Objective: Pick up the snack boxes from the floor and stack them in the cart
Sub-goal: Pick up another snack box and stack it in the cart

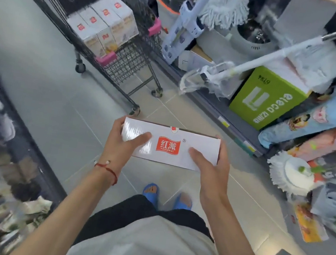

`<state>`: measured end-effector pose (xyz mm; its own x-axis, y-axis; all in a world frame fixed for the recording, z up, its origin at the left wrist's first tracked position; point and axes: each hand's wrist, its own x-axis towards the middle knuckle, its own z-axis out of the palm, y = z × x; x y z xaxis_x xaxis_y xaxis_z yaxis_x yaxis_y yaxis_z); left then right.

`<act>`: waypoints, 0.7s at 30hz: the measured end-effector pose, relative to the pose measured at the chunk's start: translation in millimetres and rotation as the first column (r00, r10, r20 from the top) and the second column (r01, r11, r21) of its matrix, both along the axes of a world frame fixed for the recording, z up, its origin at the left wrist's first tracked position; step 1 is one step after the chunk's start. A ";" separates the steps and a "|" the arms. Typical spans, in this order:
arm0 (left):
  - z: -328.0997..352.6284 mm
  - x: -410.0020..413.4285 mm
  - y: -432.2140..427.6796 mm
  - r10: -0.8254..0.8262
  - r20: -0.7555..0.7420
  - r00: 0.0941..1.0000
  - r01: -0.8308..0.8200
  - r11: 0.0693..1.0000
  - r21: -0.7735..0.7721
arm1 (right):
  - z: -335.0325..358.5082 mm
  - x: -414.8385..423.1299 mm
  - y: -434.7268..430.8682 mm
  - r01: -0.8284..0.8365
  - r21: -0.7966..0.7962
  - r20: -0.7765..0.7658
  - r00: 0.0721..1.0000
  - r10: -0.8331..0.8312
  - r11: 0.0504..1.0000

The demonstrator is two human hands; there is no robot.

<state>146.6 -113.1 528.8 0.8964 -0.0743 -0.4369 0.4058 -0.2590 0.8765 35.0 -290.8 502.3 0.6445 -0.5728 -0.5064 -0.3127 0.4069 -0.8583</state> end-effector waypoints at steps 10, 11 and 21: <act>0.9 31.6 26.4 0.205 -0.006 0.979 -0.206 0.978 -0.042 | 2.5 75.5 5.4 -0.262 -0.088 -0.024 0.965 0.261 0.961; 0.5 40.8 28.5 0.218 0.000 0.976 -0.218 0.975 -0.041 | 2.8 86.7 7.3 -0.275 -0.093 -0.027 0.962 0.273 0.957; -8.5 192.4 65.1 0.260 0.015 0.965 -0.258 0.963 -0.074 | 16.5 248.8 42.6 -0.332 -0.113 -0.031 0.943 0.331 0.936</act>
<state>339.0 -47.9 520.3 0.8994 0.1320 -0.4166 0.4290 -0.0846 0.8993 283.8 -248.2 518.8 0.8023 -0.3828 -0.4581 -0.4231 0.1769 -0.8887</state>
